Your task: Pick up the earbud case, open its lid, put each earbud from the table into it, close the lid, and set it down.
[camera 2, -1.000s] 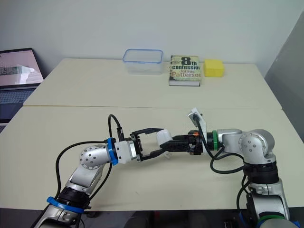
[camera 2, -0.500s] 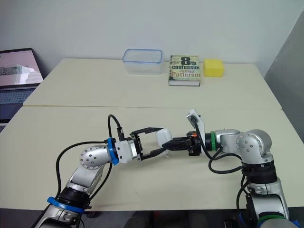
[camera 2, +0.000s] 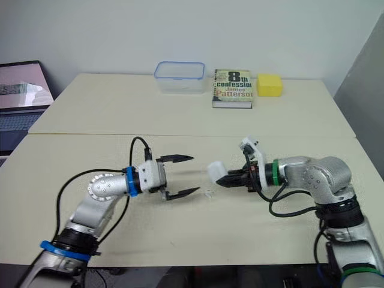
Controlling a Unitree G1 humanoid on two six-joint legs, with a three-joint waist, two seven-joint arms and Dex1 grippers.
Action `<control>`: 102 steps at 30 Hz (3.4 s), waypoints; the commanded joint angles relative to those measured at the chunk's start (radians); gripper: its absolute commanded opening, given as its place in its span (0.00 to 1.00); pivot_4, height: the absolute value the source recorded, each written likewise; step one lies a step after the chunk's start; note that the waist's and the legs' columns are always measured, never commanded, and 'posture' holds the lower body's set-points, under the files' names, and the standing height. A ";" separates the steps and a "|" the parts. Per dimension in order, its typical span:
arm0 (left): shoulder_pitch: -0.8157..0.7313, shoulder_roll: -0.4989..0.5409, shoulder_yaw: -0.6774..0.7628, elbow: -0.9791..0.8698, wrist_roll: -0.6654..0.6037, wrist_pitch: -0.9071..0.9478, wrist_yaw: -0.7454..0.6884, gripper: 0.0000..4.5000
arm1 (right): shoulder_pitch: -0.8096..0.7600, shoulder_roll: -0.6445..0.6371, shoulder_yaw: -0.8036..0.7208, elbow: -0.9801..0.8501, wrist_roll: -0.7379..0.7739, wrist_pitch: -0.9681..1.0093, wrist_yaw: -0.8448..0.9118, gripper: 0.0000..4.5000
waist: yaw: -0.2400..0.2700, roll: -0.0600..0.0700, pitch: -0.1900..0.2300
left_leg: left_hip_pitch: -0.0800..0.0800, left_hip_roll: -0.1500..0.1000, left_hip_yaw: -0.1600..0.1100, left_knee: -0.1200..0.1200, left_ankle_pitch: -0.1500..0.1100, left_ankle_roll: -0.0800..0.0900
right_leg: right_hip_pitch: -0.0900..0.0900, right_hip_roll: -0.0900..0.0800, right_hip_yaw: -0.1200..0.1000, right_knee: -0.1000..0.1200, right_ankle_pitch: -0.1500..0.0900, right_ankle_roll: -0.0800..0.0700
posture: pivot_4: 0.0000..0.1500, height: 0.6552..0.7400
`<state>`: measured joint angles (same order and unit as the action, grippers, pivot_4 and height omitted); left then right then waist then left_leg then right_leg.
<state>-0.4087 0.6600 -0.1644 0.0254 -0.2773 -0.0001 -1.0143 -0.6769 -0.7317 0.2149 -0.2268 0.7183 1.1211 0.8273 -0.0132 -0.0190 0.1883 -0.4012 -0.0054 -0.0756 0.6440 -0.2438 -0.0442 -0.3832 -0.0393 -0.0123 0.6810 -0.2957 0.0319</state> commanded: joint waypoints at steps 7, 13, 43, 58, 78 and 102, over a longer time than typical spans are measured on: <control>-0.151 0.018 -0.068 -0.346 -0.109 0.528 0.009 1.00 | -0.057 -0.105 0.153 -0.131 -0.282 -0.301 0.149 0.16 | -0.013 0.000 0.000 | -0.001 0.000 0.001 0.000 0.000 0.000 | -0.001 0.000 0.001 -0.001 0.000 0.000 | 1.00 1.00; -0.200 0.001 -0.125 -0.362 -0.084 0.587 -0.015 1.00 | -0.061 -0.094 0.170 -0.129 -0.347 -0.352 0.184 0.16 | -0.015 0.000 0.000 | 0.000 0.001 0.000 0.001 0.000 0.000 | 0.000 0.001 0.001 0.001 0.000 0.000 | 1.00 1.00; -0.201 -0.064 -0.176 -0.304 0.018 0.535 -0.045 0.18 | -0.052 -0.041 0.160 -0.137 -0.438 -0.372 0.263 0.16 | -0.014 0.000 0.000 | 0.000 0.001 0.001 0.001 0.000 -0.001 | -0.001 0.000 0.002 0.001 0.000 0.000 | 1.00 1.00; -0.191 -0.057 -0.176 -0.293 0.046 0.506 -0.050 0.59 | -0.061 -0.042 0.159 -0.135 -0.447 -0.374 0.285 0.16 | -0.015 0.000 0.000 | 0.000 0.001 0.001 0.001 0.000 -0.001 | 0.000 0.000 0.002 0.001 0.000 0.000 | 1.00 1.00; -0.161 -0.104 -0.153 -0.265 0.041 0.510 -0.014 0.17 | -0.033 -0.092 0.157 -0.138 -0.476 -0.450 0.345 0.64 | -0.015 0.000 0.000 | 0.000 0.001 0.001 0.002 0.000 -0.001 | 0.000 0.000 0.002 0.001 0.000 0.000 | 1.00 1.00; 0.134 -0.263 -0.014 -0.303 -0.133 0.293 0.025 0.17 | 0.024 -0.057 0.005 -0.151 -0.425 -0.677 0.338 1.00 | -0.013 0.000 0.000 | 0.003 0.007 0.001 0.002 0.000 -0.001 | 0.004 -0.001 0.002 0.000 0.001 -0.001 | 1.00 1.00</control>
<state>-0.2746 0.3915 -0.1716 -0.2330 -0.4122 0.3180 -0.9791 -0.6261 -0.7878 0.2249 -0.3763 0.3033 0.4486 1.1750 -0.0260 -0.0193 0.1884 -0.3983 0.0012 -0.0743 0.6462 -0.2435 -0.0449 -0.3794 -0.0400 -0.0103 0.6815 -0.2949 0.0306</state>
